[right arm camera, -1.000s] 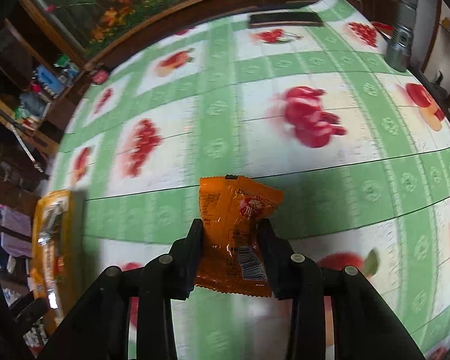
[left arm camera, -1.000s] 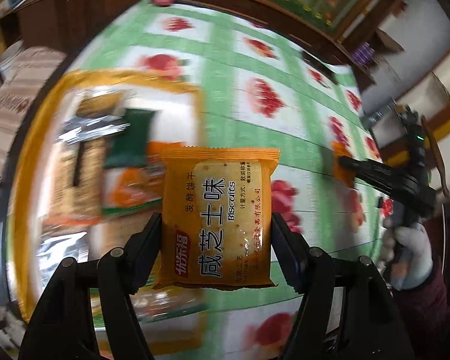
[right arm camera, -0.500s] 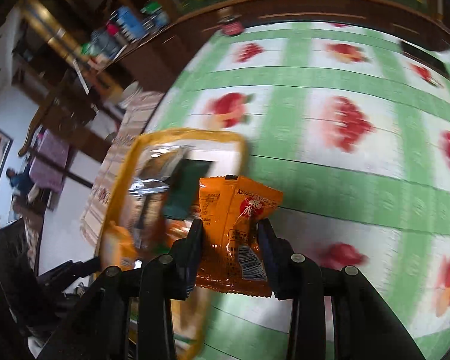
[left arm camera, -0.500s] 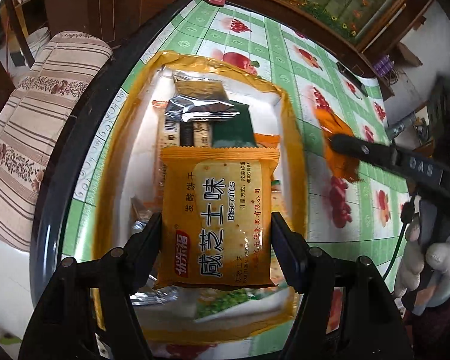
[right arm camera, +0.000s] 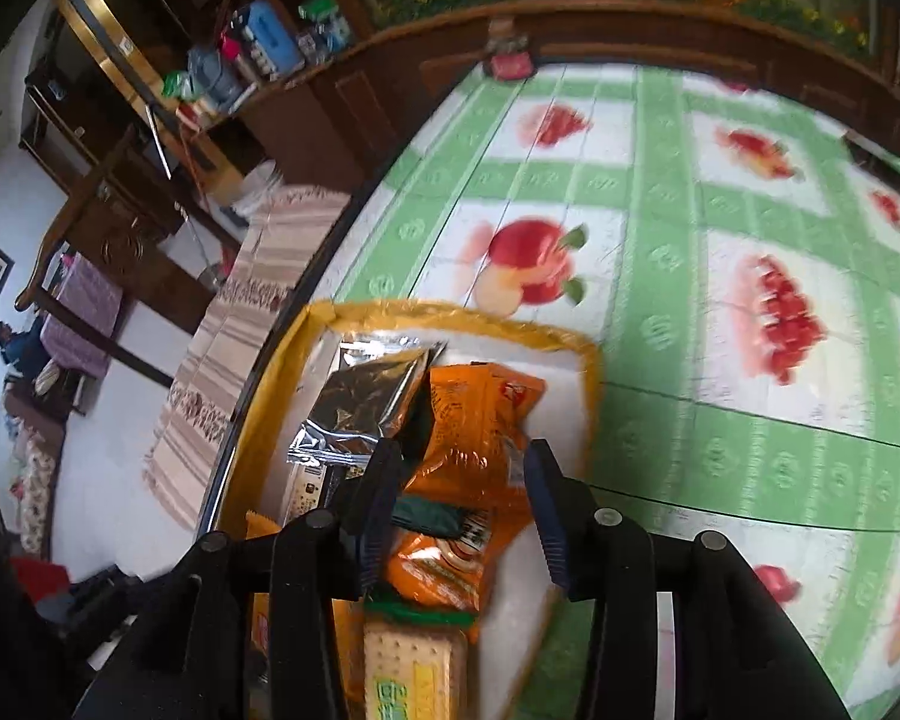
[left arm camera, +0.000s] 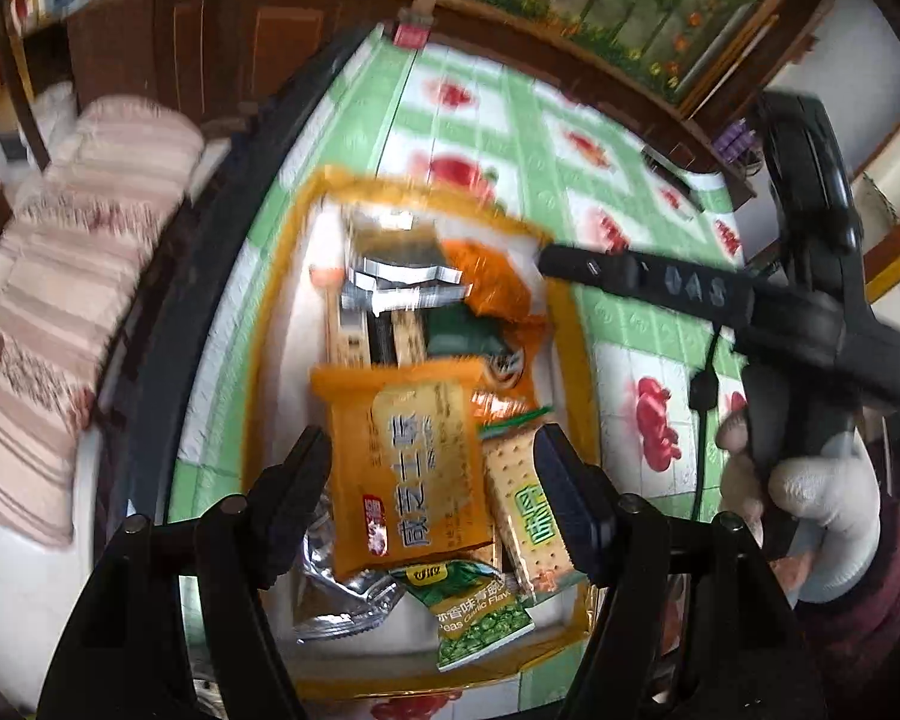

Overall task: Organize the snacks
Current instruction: 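Lower both held packs into the white tray and open both grippers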

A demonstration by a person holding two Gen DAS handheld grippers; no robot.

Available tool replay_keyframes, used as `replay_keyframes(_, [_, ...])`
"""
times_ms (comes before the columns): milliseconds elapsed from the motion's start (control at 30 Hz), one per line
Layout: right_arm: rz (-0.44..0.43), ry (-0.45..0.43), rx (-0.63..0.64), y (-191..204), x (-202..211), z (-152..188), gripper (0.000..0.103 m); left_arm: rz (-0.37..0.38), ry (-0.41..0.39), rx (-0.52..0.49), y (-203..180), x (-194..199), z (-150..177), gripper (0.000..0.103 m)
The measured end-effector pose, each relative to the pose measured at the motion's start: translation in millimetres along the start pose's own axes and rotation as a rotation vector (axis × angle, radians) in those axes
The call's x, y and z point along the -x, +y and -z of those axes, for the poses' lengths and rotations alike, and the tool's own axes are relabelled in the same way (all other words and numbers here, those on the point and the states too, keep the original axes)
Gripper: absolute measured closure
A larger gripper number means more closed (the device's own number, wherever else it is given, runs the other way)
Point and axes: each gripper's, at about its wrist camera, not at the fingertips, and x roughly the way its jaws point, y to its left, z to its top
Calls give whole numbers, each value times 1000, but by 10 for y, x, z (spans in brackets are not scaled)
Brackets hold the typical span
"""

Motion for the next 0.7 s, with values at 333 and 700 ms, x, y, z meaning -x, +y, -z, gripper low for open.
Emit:
replay_keyframes(333, [194, -196, -33, -140, 869, 790, 9, 23, -234, -115, -432, 441, -90, 0])
replay_keyframes(700, [184, -175, -30, -320, 1069, 1238, 12, -240, -353, -120, -904, 729, 214, 0])
